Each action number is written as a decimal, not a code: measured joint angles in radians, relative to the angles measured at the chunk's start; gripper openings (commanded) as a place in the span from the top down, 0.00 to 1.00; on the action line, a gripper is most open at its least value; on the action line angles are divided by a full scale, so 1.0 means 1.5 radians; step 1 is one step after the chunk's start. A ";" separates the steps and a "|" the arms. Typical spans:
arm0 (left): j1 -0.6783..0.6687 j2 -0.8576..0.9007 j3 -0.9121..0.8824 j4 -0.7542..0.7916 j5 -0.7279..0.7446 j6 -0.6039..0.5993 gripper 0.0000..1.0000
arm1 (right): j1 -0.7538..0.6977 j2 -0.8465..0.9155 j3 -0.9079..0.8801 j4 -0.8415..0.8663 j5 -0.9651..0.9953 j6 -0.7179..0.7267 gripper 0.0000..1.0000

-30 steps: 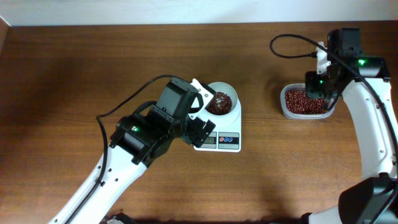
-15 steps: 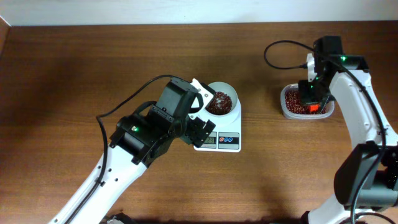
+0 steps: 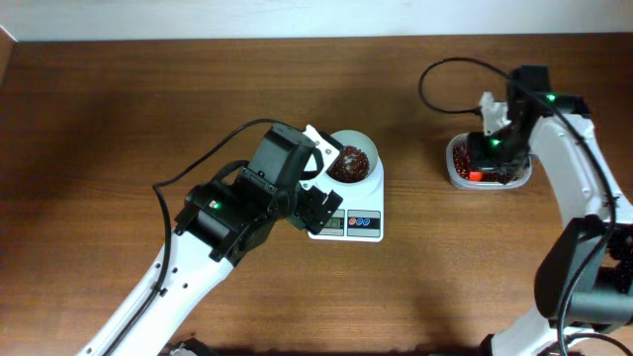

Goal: Scoop item into bowl and weigh 50g on scale
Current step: 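Scoop more red beans from tub with right gripper, then carry filled red scoop left over the white bowl on scale, then tilt scoop with right gripper to trickle beans into bowl, then carry scoop back right and lower it into bean tub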

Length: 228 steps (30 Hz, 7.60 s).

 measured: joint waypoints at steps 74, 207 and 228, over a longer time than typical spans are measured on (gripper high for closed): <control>0.000 0.000 0.000 0.000 0.001 0.000 0.01 | -0.051 0.052 -0.052 0.127 -0.751 -0.095 0.96; 0.000 0.000 0.000 0.000 0.000 0.000 0.01 | 0.145 -0.023 -0.036 0.188 -0.509 -0.201 0.96; 0.000 0.000 0.000 0.000 0.001 0.000 0.01 | 0.122 -0.023 -0.036 0.249 -0.537 0.133 0.96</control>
